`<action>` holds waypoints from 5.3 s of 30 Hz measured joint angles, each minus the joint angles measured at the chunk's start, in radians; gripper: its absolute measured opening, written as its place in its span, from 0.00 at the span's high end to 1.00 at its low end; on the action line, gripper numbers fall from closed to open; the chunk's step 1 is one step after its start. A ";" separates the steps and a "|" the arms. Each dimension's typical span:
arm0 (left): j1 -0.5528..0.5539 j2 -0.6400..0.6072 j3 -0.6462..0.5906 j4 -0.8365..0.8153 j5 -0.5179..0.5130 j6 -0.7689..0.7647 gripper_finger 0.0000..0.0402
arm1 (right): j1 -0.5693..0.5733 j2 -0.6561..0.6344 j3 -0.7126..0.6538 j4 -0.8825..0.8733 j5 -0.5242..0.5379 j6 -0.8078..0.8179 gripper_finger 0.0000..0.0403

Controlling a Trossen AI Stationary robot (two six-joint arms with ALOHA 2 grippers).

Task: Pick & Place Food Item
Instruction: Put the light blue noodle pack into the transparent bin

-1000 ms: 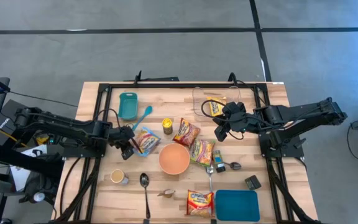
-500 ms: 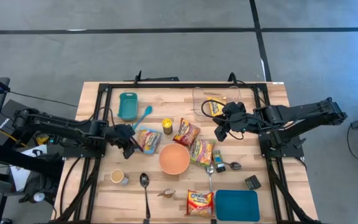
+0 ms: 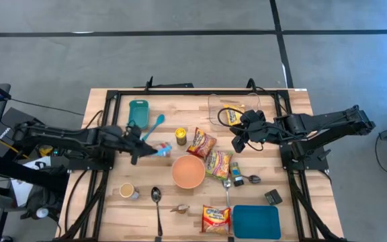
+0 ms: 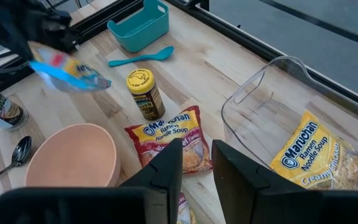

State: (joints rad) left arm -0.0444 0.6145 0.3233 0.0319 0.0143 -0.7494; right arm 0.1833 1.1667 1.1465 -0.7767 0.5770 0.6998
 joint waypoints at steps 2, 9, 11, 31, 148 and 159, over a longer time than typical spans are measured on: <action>0.000 -0.005 0.000 0.091 0.000 -0.019 1.00 | 0.000 0.000 0.000 0.003 0.000 0.000 0.80; 0.000 -0.004 0.000 0.330 -0.018 -0.088 1.00 | 0.000 0.000 0.000 0.026 0.000 -0.001 0.80; 0.000 -0.004 0.000 0.383 -0.019 -0.097 1.00 | 0.000 0.000 0.000 0.035 0.000 -0.002 0.80; 0.085 0.197 0.000 0.697 -0.097 -0.043 1.00 | -0.001 0.000 0.000 0.047 0.000 0.024 0.80; 0.180 0.770 0.369 0.769 0.552 -0.176 1.00 | 0.020 0.220 0.000 0.467 -0.370 -0.386 0.73; 0.180 0.770 0.369 0.769 0.552 -0.176 1.00 | 0.020 0.220 0.000 0.467 -0.370 -0.386 0.82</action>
State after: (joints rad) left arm 0.1356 1.3846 0.6918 0.8009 0.5659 -0.9249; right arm 0.2035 1.3865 1.1469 -0.3092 0.2070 0.3142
